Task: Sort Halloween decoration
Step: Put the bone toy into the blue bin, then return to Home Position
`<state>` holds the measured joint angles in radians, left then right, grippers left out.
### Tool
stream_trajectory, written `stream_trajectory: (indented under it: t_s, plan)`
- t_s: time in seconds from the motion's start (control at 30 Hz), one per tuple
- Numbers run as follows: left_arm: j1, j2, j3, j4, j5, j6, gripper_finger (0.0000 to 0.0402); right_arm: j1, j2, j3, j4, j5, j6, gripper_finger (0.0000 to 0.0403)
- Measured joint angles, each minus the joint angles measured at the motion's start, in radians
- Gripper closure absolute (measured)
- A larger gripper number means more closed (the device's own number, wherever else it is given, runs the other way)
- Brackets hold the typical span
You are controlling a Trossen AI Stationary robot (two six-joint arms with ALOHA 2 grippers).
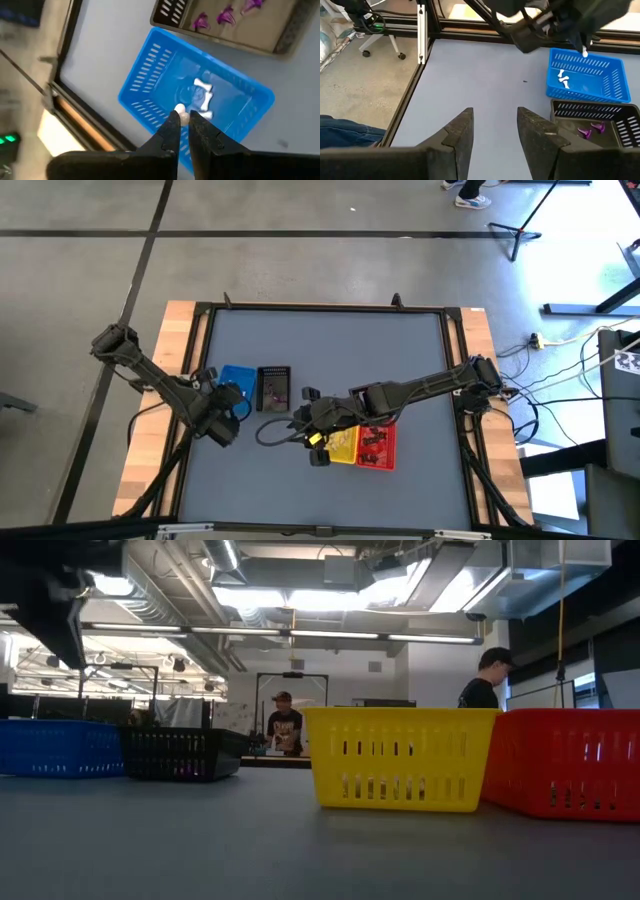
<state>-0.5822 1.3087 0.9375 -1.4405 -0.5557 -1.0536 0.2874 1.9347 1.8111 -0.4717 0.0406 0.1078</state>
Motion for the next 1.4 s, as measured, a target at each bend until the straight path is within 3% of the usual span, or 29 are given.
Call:
stream_trajectory:
  t_s: [0.4,0.7,0.87,1.07,1.2,1.4]
  plan:
    - [0.073,0.0,-0.047,0.079,-0.001,-0.046,0.0318,0.0,0.0,0.0,0.0,0.0,0.0,0.0253]
    - [0.087,0.0,-0.019,0.11,-0.001,-0.045,0.0315,0.0,-0.002,0.0,-0.003,0.027,-0.01,0.0254]
    - [0.087,0.0,0.118,0.136,-0.061,0.056,0.0346,0.0,-0.054,0.0,-0.008,0.02,-0.065,0.0281]
    - [0.095,0.0,0.319,0.215,-0.17,0.285,0.0394,0.0,-0.149,0.0,-0.008,0.047,-0.159,0.0348]
    - [0.123,0.0,0.464,0.227,-0.216,0.439,0.0398,0.0,-0.224,0.0,-0.012,0.091,-0.194,0.0392]
    - [0.162,-0.001,0.668,0.225,-0.295,0.645,0.0401,0.0,-0.342,0.0,-0.051,0.107,-0.193,0.0391]
